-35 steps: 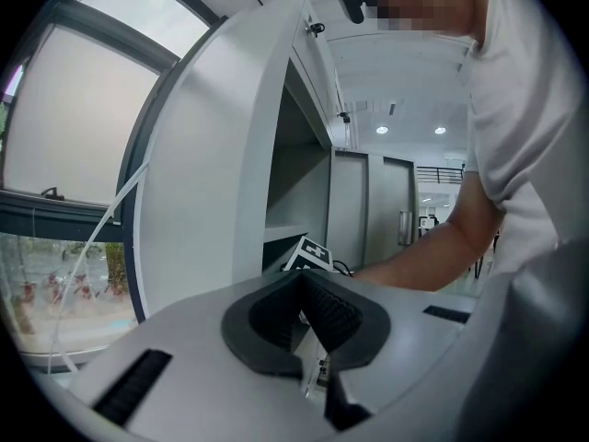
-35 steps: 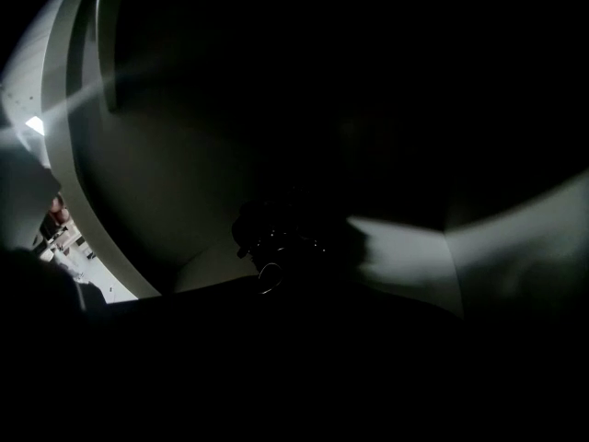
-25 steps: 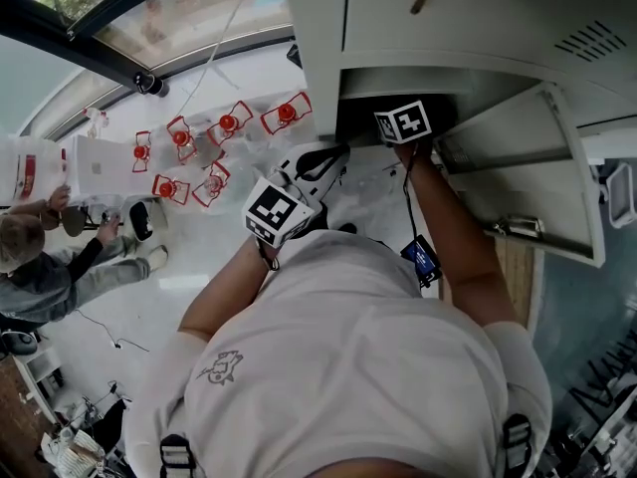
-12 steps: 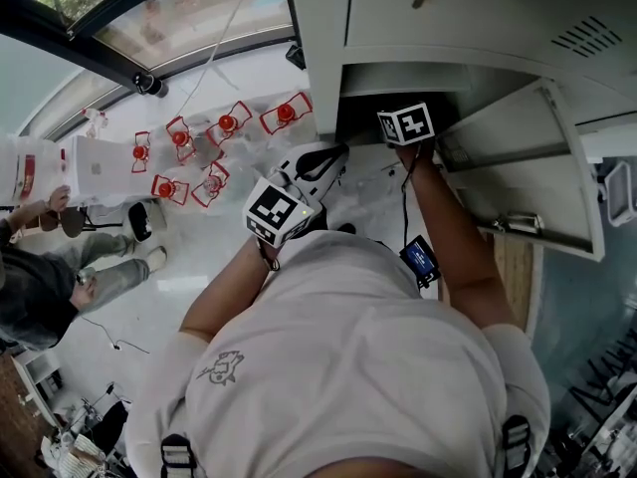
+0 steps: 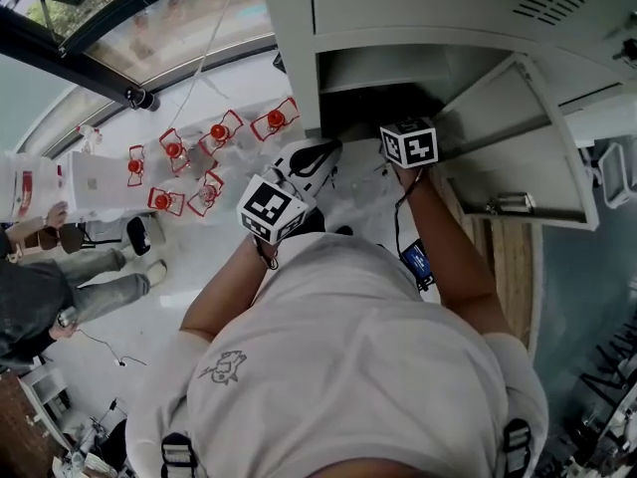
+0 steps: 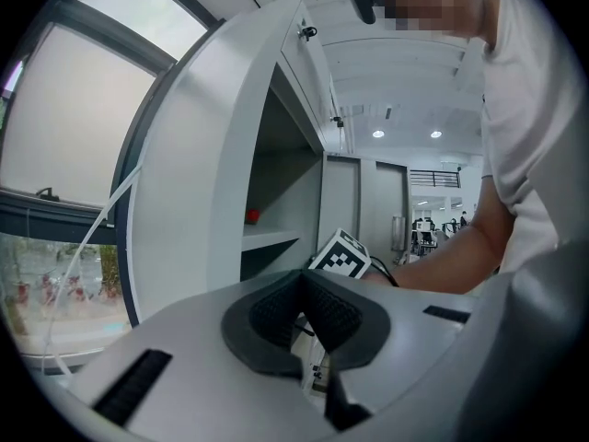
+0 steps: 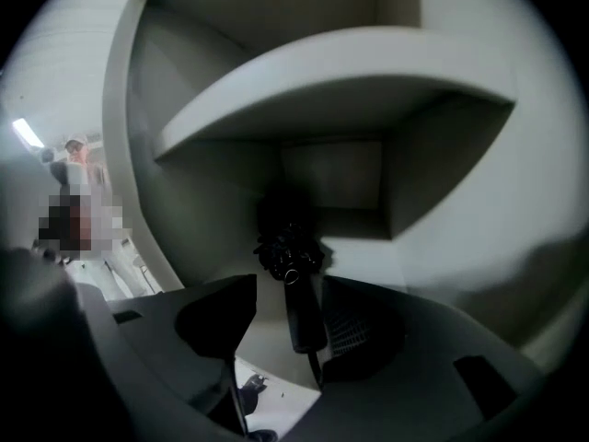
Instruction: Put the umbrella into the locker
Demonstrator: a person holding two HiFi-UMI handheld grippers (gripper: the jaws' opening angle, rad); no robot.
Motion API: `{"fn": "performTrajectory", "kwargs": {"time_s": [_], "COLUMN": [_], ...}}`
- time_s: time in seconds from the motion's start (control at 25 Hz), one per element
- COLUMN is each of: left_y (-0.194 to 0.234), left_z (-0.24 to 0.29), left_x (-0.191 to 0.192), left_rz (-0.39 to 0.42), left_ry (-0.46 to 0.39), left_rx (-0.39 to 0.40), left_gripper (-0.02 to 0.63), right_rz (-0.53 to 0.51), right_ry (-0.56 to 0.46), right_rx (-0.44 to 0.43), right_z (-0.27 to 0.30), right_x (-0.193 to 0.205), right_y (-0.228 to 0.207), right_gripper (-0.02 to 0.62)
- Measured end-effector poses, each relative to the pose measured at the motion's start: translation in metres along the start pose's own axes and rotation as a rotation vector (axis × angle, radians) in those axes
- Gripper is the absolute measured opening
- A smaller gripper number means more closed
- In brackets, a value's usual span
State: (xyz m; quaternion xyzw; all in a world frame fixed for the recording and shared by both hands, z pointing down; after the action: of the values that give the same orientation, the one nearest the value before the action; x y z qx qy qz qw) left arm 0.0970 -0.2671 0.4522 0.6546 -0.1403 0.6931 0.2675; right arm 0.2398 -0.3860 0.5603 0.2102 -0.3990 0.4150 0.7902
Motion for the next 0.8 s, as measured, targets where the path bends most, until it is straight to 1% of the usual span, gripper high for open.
{"fn": "performTrajectory", "kwargs": {"time_s": [0.12,0.2,0.24,0.44,0.56,0.68,0.8], "left_y": [-0.008,-0.012,-0.013,-0.023,-0.030,-0.036,-0.039], "left_z": [0.003,0.005,0.006,0.015,0.018,0.021,0.024], "left_x": [-0.004,-0.008,-0.009,-0.017,-0.022,-0.025,-0.026], "left_rz": [0.010,0.014,0.015,0.028,0.030,0.022,0.021], "left_ry": [-0.006,-0.011,-0.013,-0.025,-0.035,-0.047,-0.052], "left_rx": [0.023,0.033,0.036,0.059,0.070,0.074,0.081], "left_gripper": [0.011,0.011,0.011,0.011,0.011,0.011,0.011], "right_rz": [0.007,0.018,0.020,0.008,0.019,0.016,0.014], "right_ry": [-0.038,-0.068,-0.088,-0.174,-0.232,-0.304,-0.335], "right_rx": [0.019,0.014,0.011,-0.006,-0.022,-0.014,-0.013], "right_z": [-0.022,-0.037,-0.045,-0.082,-0.107,-0.131,-0.144], "right_x": [0.000,-0.004,-0.007,-0.015,-0.023,-0.032,-0.033], "right_y": [0.005,0.011,0.014,0.029,0.040,0.048,0.052], "right_gripper": [0.236,0.233,0.224,0.119,0.073,0.055,0.049]}}
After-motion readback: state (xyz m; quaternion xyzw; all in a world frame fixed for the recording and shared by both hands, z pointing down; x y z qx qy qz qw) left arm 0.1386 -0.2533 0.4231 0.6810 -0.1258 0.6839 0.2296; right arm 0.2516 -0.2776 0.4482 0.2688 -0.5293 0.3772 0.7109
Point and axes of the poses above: the fingertips, and each gripper's own axes: z forward along the fingers, y to its left, x out of its underside, the point moved 4 cm from there along -z, backward along the fingers, and after that the axes turned 6 degrees about -z, right-handed, at the moved point
